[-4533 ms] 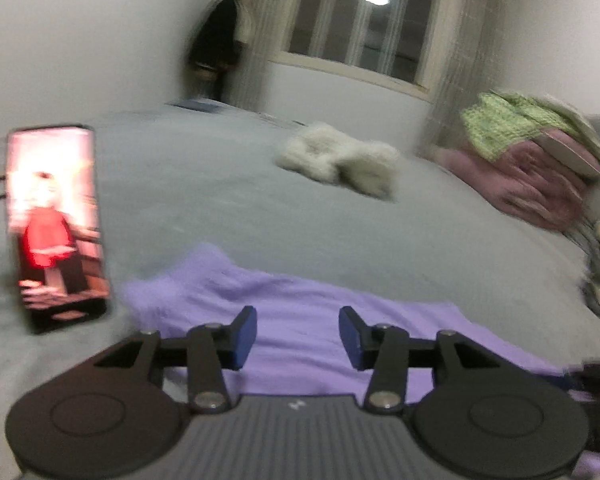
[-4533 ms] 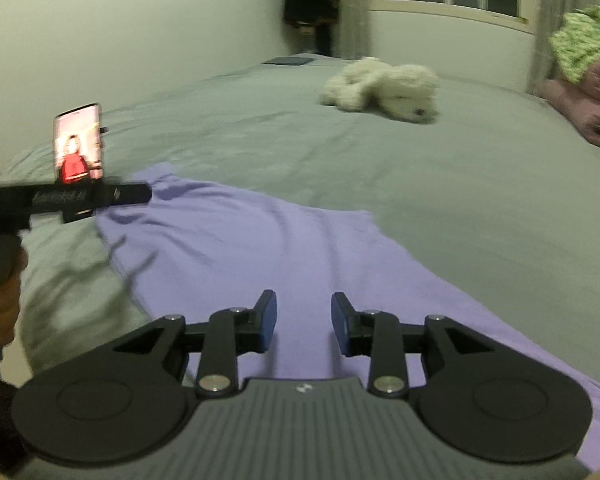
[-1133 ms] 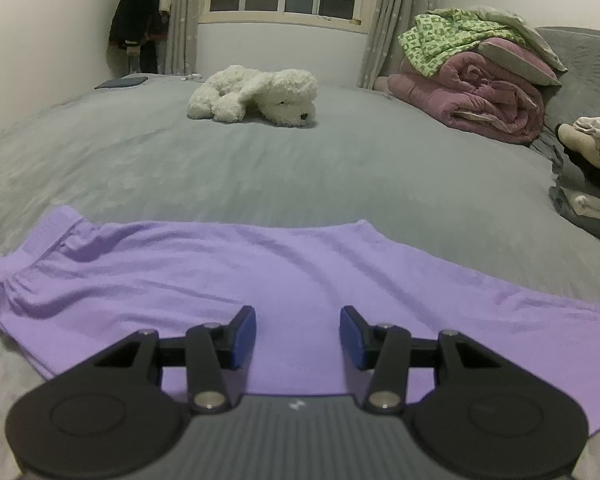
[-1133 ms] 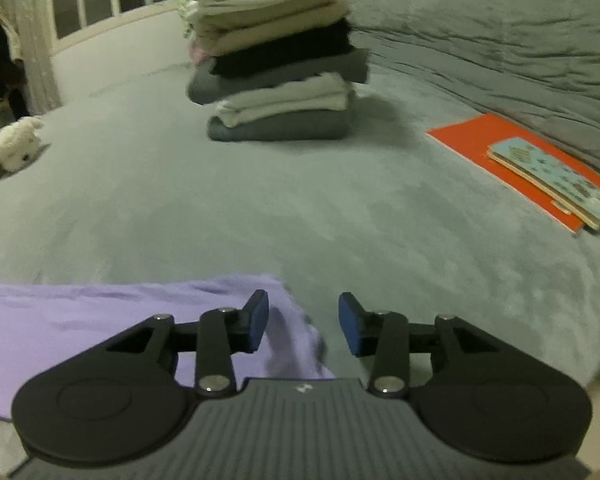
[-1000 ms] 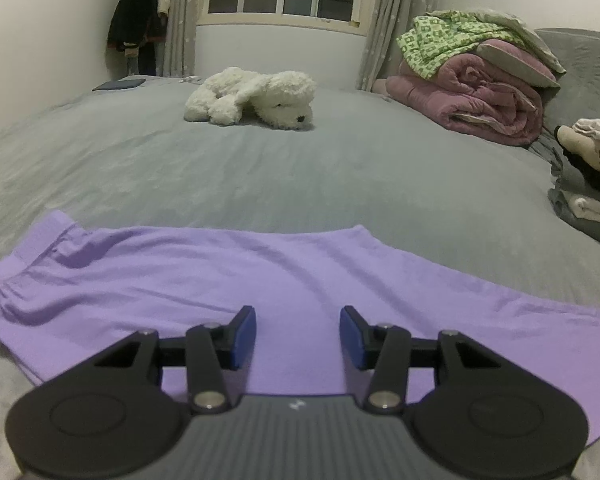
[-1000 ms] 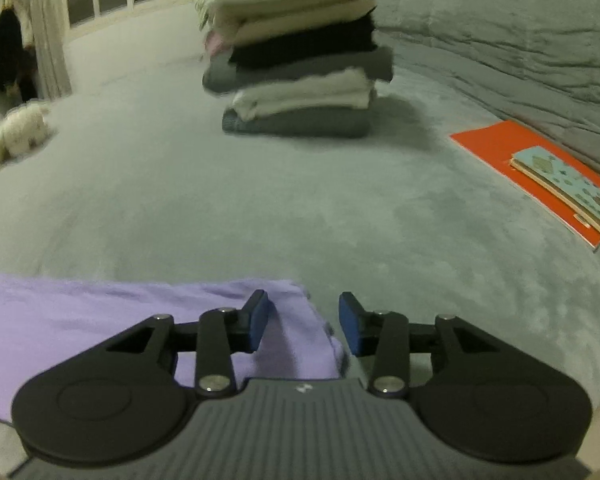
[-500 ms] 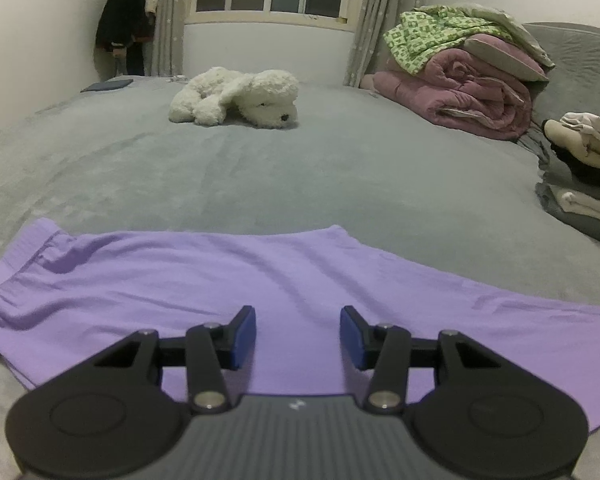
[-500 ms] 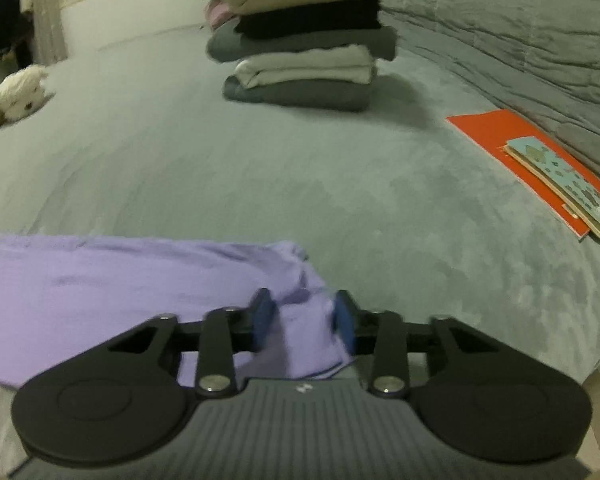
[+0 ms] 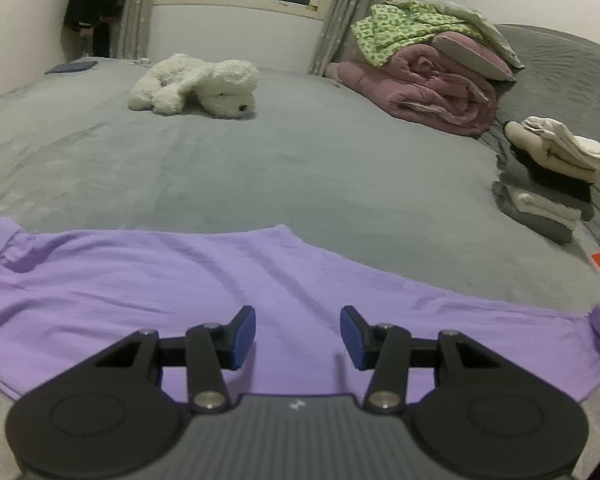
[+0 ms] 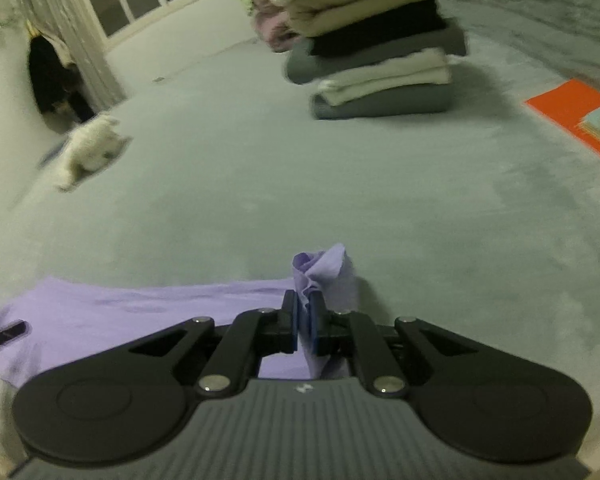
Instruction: Fold clothes
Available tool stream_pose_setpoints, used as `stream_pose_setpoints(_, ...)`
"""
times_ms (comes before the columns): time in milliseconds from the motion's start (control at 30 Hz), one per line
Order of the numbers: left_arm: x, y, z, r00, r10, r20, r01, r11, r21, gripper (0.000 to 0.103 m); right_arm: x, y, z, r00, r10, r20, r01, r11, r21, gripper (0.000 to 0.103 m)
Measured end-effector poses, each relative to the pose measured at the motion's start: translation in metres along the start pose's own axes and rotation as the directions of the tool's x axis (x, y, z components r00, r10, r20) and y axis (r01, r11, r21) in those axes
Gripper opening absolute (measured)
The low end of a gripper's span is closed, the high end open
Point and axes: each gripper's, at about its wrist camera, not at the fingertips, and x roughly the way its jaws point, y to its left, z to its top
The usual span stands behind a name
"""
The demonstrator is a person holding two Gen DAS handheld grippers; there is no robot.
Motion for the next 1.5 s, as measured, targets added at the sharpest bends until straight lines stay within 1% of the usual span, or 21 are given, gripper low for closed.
stream_pose_setpoints(133, 0.0, -0.003, 0.003, 0.999, -0.035, -0.011, 0.035, 0.999, 0.004, 0.048, 0.007, 0.023, 0.007, 0.994, 0.107, -0.024, -0.106, 0.994, 0.027, 0.008)
stream_pose_setpoints(267, 0.0, -0.002, 0.007, 0.998, -0.062, -0.02, 0.062, 0.998, 0.004, 0.048, 0.02, 0.051, 0.012, 0.978, 0.199, -0.06, -0.197, 0.98, 0.043, 0.008)
stream_pose_setpoints(433, 0.0, 0.003, 0.01, 0.997, -0.074, -0.027, 0.074, 0.997, -0.011, 0.048, 0.038, 0.083, 0.015, 0.947, 0.301, -0.116, -0.294, 0.953, 0.072, 0.008)
stream_pose_setpoints(600, 0.001, 0.016, 0.011, 0.996, -0.077, -0.054, 0.074, 0.996, -0.057, 0.048, 0.054, 0.112, 0.015, 0.91, 0.379, -0.167, -0.367, 0.925, 0.098, 0.008)
stream_pose_setpoints(833, 0.002, 0.039, 0.006, 0.994, -0.068, -0.083, 0.058, 0.991, -0.123, 0.048, 0.071, 0.147, 0.016, 0.883, 0.421, -0.206, -0.407, 0.907, 0.11, 0.008)
stream_pose_setpoints(1067, -0.005, 0.054, 0.002, 0.995, -0.067, -0.078, 0.054, 0.987, -0.149, 0.048, 0.08, 0.178, 0.018, 0.854, 0.459, -0.246, -0.447, 0.888, 0.106, 0.008)
stream_pose_setpoints(1333, -0.009, 0.074, 0.003, 0.996, -0.044, -0.075, 0.029, 0.981, -0.191, 0.048, 0.096, 0.216, 0.024, 0.815, 0.506, -0.283, -0.506, 0.859, 0.079, 0.008)
stream_pose_setpoints(1500, -0.016, 0.09, 0.004, 0.997, -0.02, -0.073, 0.003, 0.974, -0.225, 0.048, 0.107, 0.24, 0.019, 0.788, 0.53, -0.314, -0.538, 0.84, 0.066, 0.008)
